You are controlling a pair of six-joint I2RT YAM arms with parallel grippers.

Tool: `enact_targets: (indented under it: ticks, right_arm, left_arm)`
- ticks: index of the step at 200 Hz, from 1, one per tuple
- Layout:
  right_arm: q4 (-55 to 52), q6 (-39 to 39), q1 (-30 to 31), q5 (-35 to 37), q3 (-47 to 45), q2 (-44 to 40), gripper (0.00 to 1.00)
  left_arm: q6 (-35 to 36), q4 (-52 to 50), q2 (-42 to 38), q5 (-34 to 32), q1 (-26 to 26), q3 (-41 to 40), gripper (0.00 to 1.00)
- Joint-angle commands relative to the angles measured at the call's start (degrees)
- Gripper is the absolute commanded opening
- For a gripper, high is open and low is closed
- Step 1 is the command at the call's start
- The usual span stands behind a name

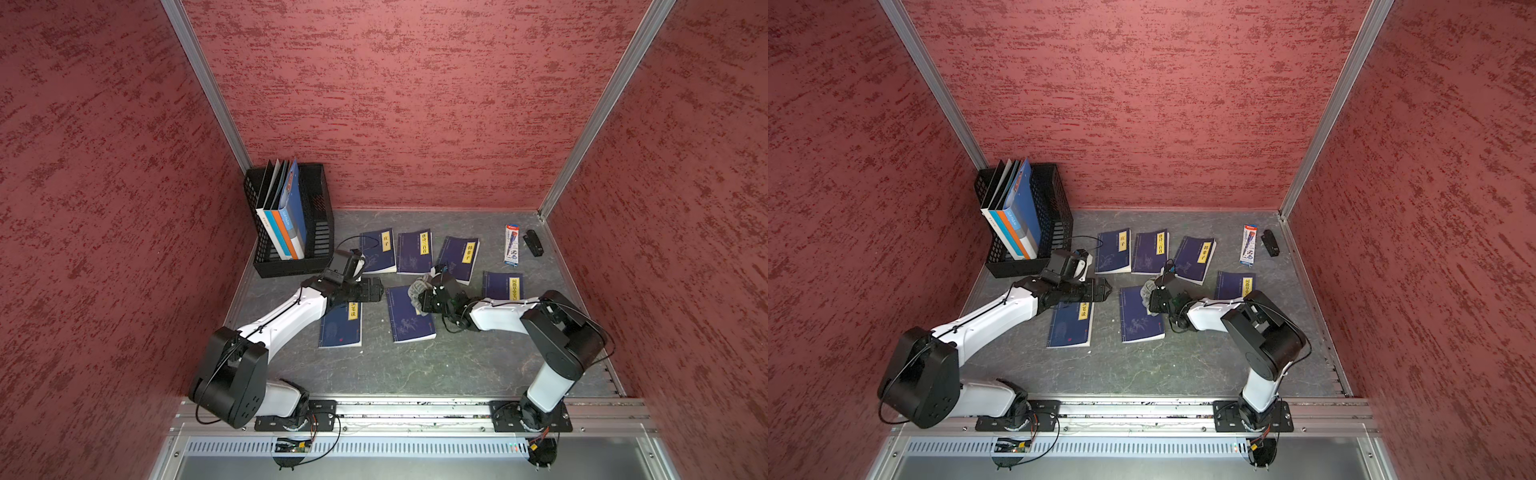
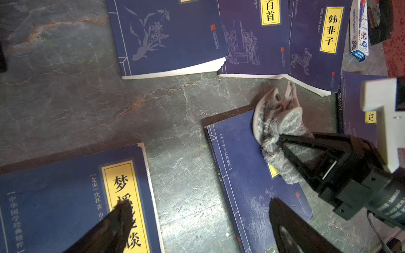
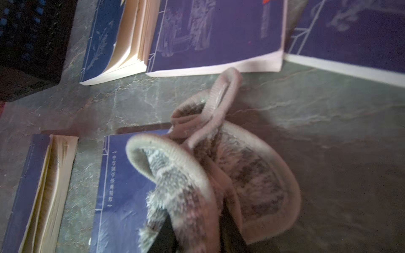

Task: Wipe the cover of the book
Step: Place the cleaning item at the center of the board.

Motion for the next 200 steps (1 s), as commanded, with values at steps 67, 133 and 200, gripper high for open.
enact_targets:
  ticks: [67,133,200]
  right_arm:
    - [-23.3,-1.6,-7.6,16.6,-2.6,-10.8,0.28]
    - [-26.9,-2.4,-10.6,20.4,-1.3,-15.6,0.64]
    - [-28.5,-9.2,-9.2,11.2,2.0,-24.0,0.69]
  left_arm:
    - [-0.6,-0.1,0.7,-1.4,-1.9,1.2,0.98]
    - [-1.4,1.0,2.4,-1.7,-3.8,1.3,0.98]
    - [-3.8,2.1,3.9,-3.0,-6.2,1.7,0.98]
